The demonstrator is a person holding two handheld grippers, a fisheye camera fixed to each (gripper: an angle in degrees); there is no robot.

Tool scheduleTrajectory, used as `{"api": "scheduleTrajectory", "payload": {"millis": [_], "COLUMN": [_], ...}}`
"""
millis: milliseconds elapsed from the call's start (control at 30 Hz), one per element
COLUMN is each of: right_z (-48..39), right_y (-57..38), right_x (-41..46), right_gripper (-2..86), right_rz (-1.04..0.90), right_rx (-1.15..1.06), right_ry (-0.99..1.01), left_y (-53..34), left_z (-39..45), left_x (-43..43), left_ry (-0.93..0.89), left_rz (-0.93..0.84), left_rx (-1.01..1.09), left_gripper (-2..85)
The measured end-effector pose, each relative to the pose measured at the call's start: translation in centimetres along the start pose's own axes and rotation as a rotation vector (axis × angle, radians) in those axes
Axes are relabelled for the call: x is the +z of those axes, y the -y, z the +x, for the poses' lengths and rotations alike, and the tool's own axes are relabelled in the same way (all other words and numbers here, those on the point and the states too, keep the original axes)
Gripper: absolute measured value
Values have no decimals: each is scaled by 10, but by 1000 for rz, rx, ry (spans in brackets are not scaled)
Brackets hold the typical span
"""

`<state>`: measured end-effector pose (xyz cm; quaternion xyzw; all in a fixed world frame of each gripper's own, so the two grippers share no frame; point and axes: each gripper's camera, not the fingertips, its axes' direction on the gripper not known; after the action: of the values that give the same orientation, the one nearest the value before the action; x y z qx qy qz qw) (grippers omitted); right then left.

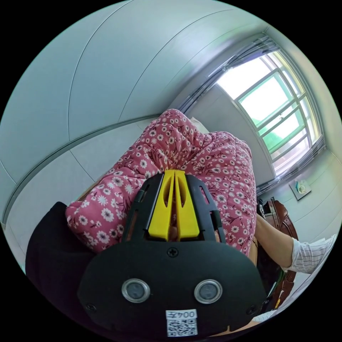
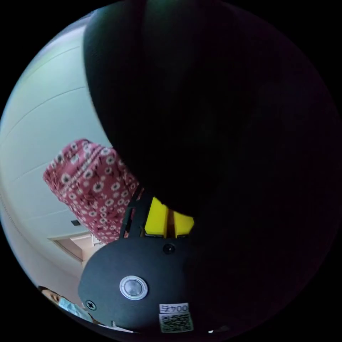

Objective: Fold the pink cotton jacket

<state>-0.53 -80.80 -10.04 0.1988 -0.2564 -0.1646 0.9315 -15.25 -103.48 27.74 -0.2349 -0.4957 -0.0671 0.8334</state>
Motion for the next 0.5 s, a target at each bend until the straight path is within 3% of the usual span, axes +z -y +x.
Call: {"api": "scheduleTrajectory", "payload": {"millis": [133,233,400,500], "right_z": [5,3,-10,-28], "right_y": [18,24,-73,-157], "right_x": [-16,-13,-25,-50], "right_gripper": [-9,-8,-7,-4], "right_rz": [158,126,247,521], "right_rx": [47,16,-135,-306], "right_ry": [14,34,128,131], "left_y": [6,11,21,33], "left_z": [7,10,24,66], "left_x": [3,7,18,33], "left_ry": [15,21,68,203], "left_rz": [0,-4,-22,-62], "left_rx": [21,24,26,63], "left_gripper": [7,7,7,7]}}
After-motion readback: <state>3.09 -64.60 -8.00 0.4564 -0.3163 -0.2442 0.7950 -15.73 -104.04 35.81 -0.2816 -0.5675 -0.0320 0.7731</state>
